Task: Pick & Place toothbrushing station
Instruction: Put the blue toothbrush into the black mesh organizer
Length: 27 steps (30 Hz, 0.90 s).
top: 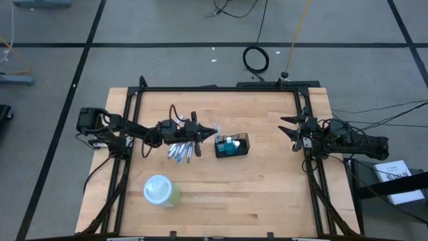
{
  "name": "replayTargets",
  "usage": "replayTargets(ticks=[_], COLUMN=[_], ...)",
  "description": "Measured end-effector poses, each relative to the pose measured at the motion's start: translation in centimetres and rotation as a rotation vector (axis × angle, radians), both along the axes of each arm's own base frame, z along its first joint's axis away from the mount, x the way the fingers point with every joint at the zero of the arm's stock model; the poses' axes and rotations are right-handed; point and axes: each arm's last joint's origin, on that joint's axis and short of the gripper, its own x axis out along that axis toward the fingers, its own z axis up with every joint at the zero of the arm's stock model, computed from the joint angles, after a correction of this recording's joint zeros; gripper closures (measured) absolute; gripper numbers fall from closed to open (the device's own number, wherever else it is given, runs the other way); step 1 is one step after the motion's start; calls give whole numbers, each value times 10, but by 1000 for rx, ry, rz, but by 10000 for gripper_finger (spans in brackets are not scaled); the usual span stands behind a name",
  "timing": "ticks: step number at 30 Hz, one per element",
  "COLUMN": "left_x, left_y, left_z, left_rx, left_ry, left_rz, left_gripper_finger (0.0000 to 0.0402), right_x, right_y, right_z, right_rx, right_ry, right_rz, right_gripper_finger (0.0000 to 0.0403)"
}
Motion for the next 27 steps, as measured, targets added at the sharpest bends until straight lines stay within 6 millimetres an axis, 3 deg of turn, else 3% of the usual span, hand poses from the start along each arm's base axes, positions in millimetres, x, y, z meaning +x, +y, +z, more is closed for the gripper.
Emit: replayTargets(ticks=[9, 21, 27], left_x=[2, 16, 16], left_y=[0, 6, 9], left_z=[-6, -50, -50], left_rx=[5, -65, -109], left_ry=[31, 8, -7], left_rz=[0, 13, 19], left_gripper_finger=[397, 394, 389], right_x=[0, 0, 0], right_y=[0, 0, 0], right_z=[0, 0, 0], right_rx=[0, 0, 0], right_ry=[0, 0, 0], right_rz=[0, 0, 0], right_gripper_finger=[232, 232, 232])
